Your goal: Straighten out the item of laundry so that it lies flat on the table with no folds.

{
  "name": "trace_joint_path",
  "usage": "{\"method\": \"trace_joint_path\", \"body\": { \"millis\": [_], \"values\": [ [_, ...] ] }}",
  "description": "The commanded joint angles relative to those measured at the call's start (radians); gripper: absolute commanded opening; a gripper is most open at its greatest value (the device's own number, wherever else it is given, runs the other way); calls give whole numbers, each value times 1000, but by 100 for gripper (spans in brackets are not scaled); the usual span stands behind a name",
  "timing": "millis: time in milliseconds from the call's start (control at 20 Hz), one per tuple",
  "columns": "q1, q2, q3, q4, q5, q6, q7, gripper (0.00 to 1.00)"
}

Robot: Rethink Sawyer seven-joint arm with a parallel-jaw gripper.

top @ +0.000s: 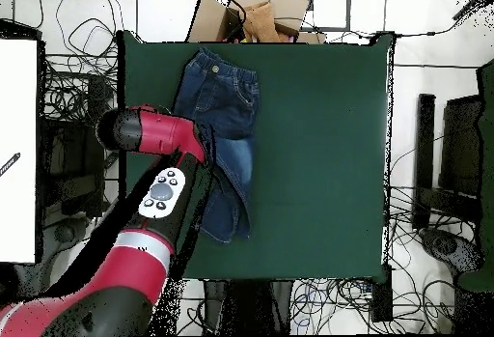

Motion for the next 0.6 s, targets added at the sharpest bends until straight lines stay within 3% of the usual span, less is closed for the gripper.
{"method": "trace_joint_path", "body": {
  "millis": [50, 600],
  "values": [
    [58, 17, 42, 22, 61, 97, 358, 0],
    [27, -16, 93, 82, 60, 16, 297, 0]
  ]
}}
